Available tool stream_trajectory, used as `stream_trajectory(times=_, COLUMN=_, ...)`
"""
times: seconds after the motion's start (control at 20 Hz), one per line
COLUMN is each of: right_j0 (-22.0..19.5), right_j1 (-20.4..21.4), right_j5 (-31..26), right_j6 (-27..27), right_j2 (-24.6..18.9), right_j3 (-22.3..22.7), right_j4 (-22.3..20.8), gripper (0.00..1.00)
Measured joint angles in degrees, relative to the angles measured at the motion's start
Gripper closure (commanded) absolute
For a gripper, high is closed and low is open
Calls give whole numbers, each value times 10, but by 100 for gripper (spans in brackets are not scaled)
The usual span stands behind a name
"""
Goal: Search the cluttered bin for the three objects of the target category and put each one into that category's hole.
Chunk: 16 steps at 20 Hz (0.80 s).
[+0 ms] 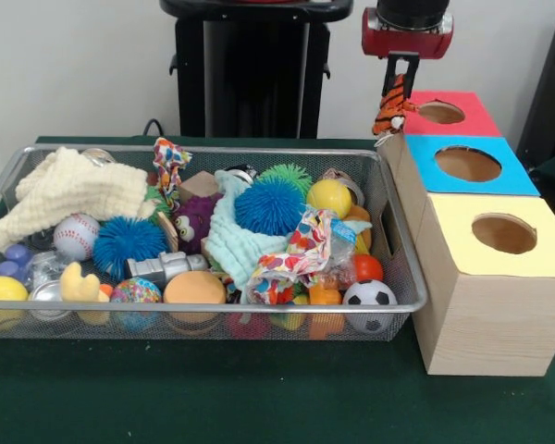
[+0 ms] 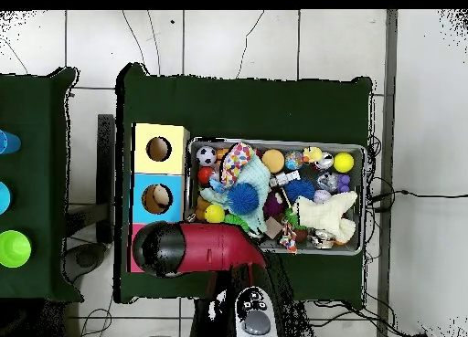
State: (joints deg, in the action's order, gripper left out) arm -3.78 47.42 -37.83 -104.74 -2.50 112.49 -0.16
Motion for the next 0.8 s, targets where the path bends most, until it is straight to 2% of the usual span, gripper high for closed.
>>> stream_trajectory(times=0.05, right_j0=0, right_j1=0, right_j5=0, right_j6=0, right_j2=0, right_j3=0, right_j4=0, gripper=100)
stream_trajectory(times=0.1, right_j0=1, right_j1=3, right_j5=8, right_j6=0, right_j2=1, right_j3=0, right_j4=-3, gripper=0)
stream_trajectory(times=0.35, right_j0=1, right_j1=14, right_j5=40, right_j6=0, right_j2=1, right_j3=1, right_j4=-5, gripper=0)
stream_trajectory(times=0.4, right_j0=1, right_j1=21, right_j5=61, right_j6=0, right_j2=1, right_j3=1, right_j4=-5, gripper=0)
stream_trajectory(times=0.8, right_j0=11, right_j1=32, right_j5=79, right_j6=0, right_j2=2, right_j3=-6, right_j4=-5, gripper=0)
